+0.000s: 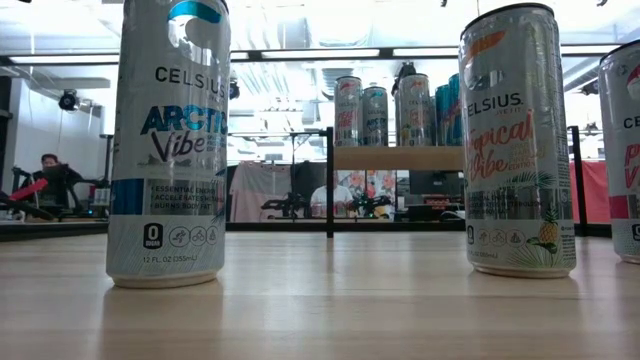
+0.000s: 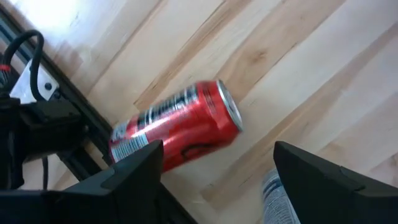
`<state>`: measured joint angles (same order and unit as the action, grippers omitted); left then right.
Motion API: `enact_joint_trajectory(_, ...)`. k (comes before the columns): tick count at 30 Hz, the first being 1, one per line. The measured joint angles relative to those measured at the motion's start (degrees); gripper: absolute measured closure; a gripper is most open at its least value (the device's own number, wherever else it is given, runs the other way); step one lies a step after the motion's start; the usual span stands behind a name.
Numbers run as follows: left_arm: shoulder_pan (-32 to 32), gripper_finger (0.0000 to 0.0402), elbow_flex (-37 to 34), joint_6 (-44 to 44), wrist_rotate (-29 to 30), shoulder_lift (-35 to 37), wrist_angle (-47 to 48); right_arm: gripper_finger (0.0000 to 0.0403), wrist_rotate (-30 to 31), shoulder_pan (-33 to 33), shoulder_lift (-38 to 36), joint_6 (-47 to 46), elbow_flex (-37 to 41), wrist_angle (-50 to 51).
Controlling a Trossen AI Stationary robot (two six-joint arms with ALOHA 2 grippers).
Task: Place canned beverage on shelf
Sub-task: Put the red black soda can on the shelf aligned with the red white soda cans
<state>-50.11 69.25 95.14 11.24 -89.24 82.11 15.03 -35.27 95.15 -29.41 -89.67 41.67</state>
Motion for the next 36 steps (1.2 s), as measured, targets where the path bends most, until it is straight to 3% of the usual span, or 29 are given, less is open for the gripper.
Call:
enact_joint_trajectory(16, 0.05, 0.0113, 0.07, -10.28, -0.16, 0.03, 0.15, 0.0390, 0.04, 0.00, -0.02, -0.11, 0.00, -0.07)
enact_joint_trajectory(25, 3.56, 0.0113, 0.09, -28.99, 4.37, 0.03, 0.14, 0.0390, 0.17, 0.02, -0.02, 0.68, 0.00, -0.32)
enact_joint_trajectory(36, 16.53, 0.0113, -3.47, -59.99, 6.28, 0.09, -1.82, 0.0390, 3.87, 0.02, 0.01, 3.78, 0.00, -0.42)
